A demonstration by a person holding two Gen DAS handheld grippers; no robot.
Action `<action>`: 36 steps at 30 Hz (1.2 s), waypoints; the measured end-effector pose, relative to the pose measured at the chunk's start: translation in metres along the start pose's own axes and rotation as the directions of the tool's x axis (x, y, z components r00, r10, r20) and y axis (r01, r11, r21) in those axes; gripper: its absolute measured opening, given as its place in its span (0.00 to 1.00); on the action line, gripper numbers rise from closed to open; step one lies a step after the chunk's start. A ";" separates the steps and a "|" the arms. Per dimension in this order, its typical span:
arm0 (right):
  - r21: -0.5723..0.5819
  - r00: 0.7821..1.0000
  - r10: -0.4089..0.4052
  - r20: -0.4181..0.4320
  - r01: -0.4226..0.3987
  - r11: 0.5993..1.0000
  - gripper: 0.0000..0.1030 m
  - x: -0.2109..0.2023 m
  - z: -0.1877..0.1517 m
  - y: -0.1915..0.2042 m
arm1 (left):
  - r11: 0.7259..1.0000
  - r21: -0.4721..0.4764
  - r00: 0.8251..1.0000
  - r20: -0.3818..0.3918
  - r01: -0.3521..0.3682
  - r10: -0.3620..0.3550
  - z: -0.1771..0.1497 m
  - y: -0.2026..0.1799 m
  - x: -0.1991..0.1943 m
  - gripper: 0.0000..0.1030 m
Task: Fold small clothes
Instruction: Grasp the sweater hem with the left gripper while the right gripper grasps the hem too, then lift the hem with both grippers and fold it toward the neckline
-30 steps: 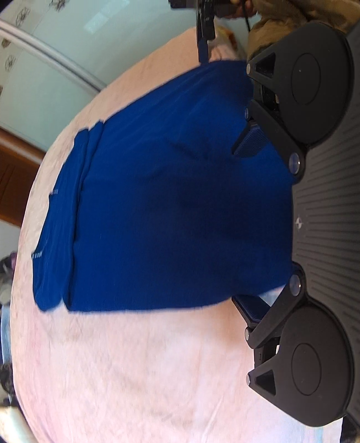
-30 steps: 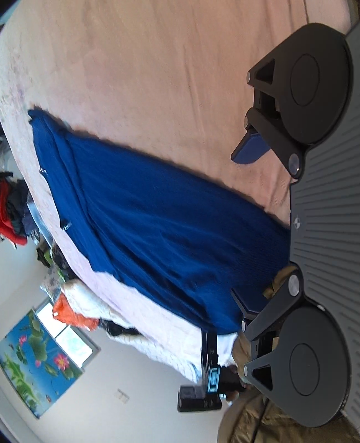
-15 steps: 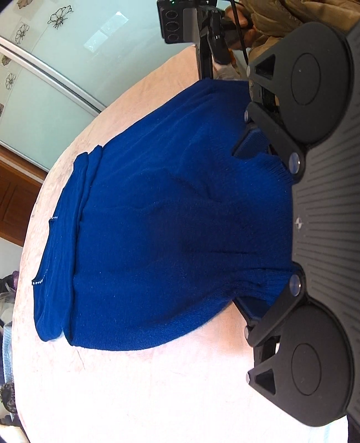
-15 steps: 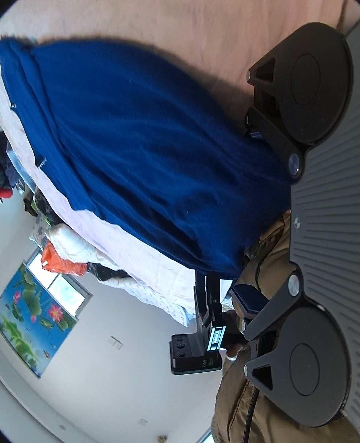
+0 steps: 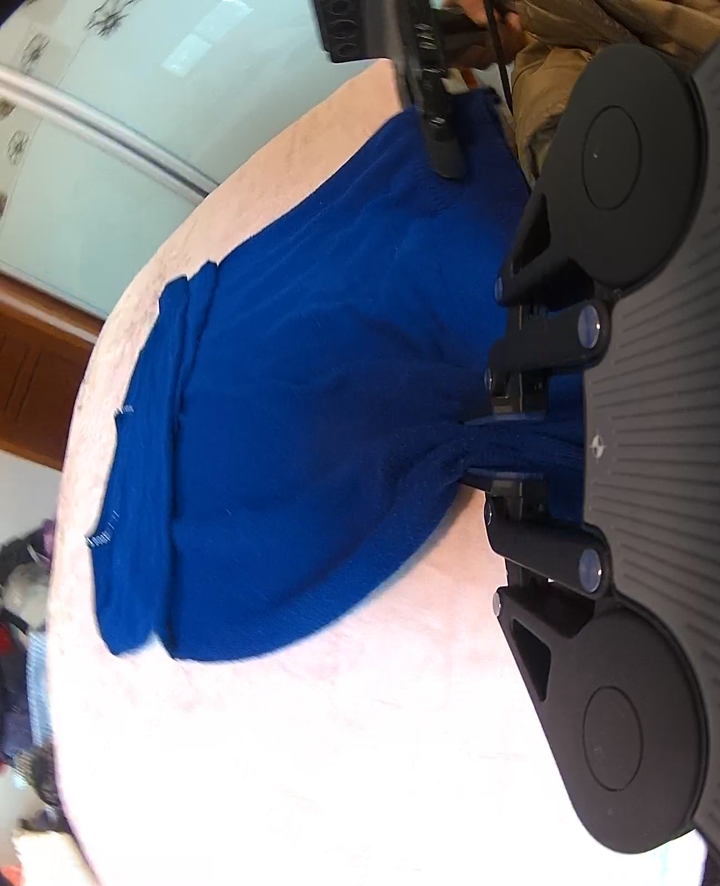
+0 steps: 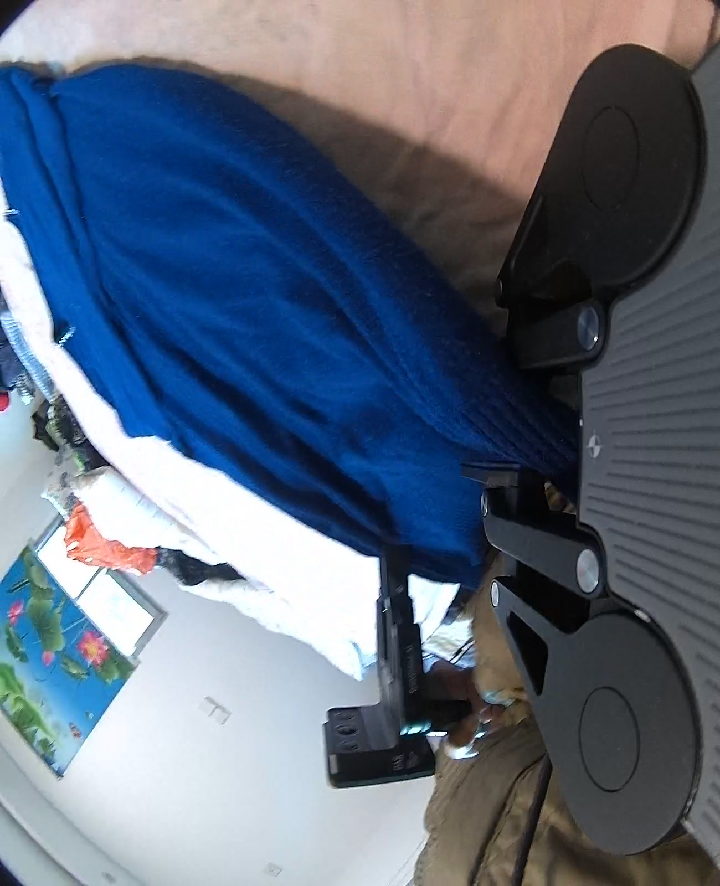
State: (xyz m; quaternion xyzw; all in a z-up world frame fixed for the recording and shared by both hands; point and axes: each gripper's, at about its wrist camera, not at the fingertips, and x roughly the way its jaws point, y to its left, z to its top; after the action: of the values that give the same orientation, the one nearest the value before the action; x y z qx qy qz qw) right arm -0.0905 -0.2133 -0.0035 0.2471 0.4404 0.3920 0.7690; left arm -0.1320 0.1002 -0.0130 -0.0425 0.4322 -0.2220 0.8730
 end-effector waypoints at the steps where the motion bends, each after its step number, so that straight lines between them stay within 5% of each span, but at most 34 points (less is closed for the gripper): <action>1: -0.001 1.000 0.007 0.014 -0.007 1.000 0.16 -0.004 0.002 0.001 | 1.000 0.017 1.000 0.015 0.001 -0.001 0.002 -0.004 -0.002 0.13; 15: -0.028 0.968 -0.100 0.231 0.109 0.994 0.16 -0.046 0.061 -0.020 | 0.994 0.109 0.969 0.247 -0.009 -0.018 0.082 -0.026 0.003 0.13; 19: 0.000 0.957 -0.148 0.250 0.153 0.988 0.16 -0.037 0.081 -0.041 | 0.997 0.071 0.970 0.242 -0.012 -0.006 0.096 -0.017 0.022 0.13; 25: 0.120 0.966 -0.190 0.177 0.171 0.978 0.20 -0.006 0.086 -0.078 | 1.000 0.016 0.992 0.128 0.019 -0.021 0.094 0.001 0.055 0.13; 28: 0.145 0.968 -0.164 0.190 0.137 0.980 0.30 -0.007 0.076 -0.081 | 0.997 -0.035 0.993 0.107 0.063 -0.059 0.087 0.011 0.061 0.14; 32: 0.141 0.973 -0.104 0.204 0.076 0.987 0.59 -0.013 0.063 -0.073 | 0.985 -0.124 0.989 0.091 0.124 -0.113 0.082 0.025 0.064 0.16; 36: 0.122 0.980 -0.097 0.176 0.076 0.990 0.62 -0.017 0.053 -0.066 | 0.974 -0.172 0.987 0.076 0.150 -0.139 0.075 0.032 0.065 0.17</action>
State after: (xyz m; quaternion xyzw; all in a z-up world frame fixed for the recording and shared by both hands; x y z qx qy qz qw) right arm -0.0240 -0.2666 -0.0170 0.3060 0.4004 0.3081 0.8069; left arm -0.0282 0.0923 -0.0224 -0.1583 0.4179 -0.2442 0.8606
